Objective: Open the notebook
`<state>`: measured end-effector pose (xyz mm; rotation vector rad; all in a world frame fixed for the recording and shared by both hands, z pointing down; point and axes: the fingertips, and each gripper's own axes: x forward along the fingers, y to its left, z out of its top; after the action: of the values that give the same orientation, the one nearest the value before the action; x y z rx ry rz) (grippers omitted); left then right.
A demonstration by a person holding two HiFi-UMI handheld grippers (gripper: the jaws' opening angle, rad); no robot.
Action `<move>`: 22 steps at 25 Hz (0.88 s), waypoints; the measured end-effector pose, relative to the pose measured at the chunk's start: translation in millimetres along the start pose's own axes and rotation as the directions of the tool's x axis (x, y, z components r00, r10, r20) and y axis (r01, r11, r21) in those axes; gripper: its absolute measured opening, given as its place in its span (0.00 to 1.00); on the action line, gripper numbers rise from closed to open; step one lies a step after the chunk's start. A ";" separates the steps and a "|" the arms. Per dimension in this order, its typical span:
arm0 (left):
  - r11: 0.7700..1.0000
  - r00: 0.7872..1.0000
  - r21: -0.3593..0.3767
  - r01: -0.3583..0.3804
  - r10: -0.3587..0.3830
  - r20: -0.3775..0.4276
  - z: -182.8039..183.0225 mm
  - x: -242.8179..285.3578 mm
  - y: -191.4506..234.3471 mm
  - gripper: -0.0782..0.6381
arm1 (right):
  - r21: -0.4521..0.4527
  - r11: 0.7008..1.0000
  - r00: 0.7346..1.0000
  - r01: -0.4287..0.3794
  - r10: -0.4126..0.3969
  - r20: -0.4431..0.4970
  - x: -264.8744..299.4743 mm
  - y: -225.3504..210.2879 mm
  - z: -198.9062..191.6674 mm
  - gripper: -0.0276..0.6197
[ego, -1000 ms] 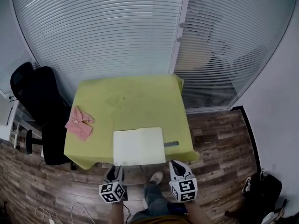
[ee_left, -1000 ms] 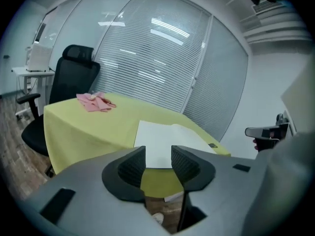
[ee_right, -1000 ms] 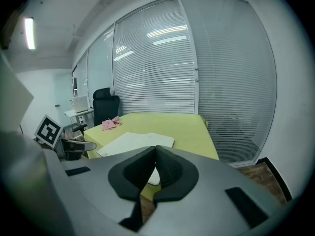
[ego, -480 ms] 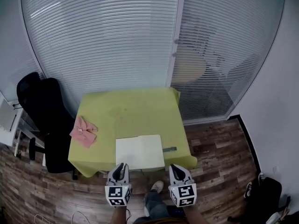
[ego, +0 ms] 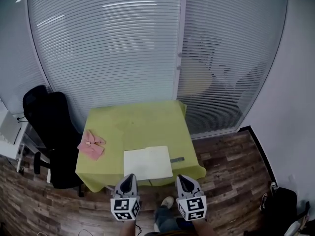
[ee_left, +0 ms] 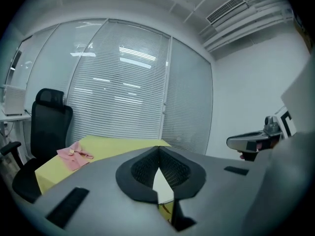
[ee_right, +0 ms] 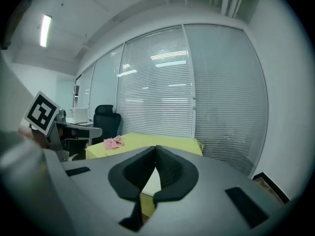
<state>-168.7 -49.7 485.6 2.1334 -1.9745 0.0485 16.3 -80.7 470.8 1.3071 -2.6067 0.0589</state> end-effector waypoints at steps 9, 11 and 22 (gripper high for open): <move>1.000 1.000 -0.007 0.000 0.001 0.025 7.0 -15.7 -5.3 0.14 | -0.005 1.000 1.000 -0.007 0.007 0.019 -15.1 7.4 4.3 0.06; 1.000 1.000 -0.004 -0.002 0.003 0.027 7.3 -17.6 -6.5 0.14 | -0.003 1.000 1.000 -0.005 0.005 0.020 -17.4 6.9 3.4 0.06; 0.999 1.000 -0.049 0.007 -0.007 -0.001 3.5 -15.3 -6.8 0.14 | 0.003 1.000 1.000 0.006 -0.007 0.013 -20.9 1.0 3.3 0.06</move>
<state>-163.8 -35.0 478.4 2.1090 -1.9472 -0.0004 26.9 -64.1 463.1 1.3215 -2.6144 0.0530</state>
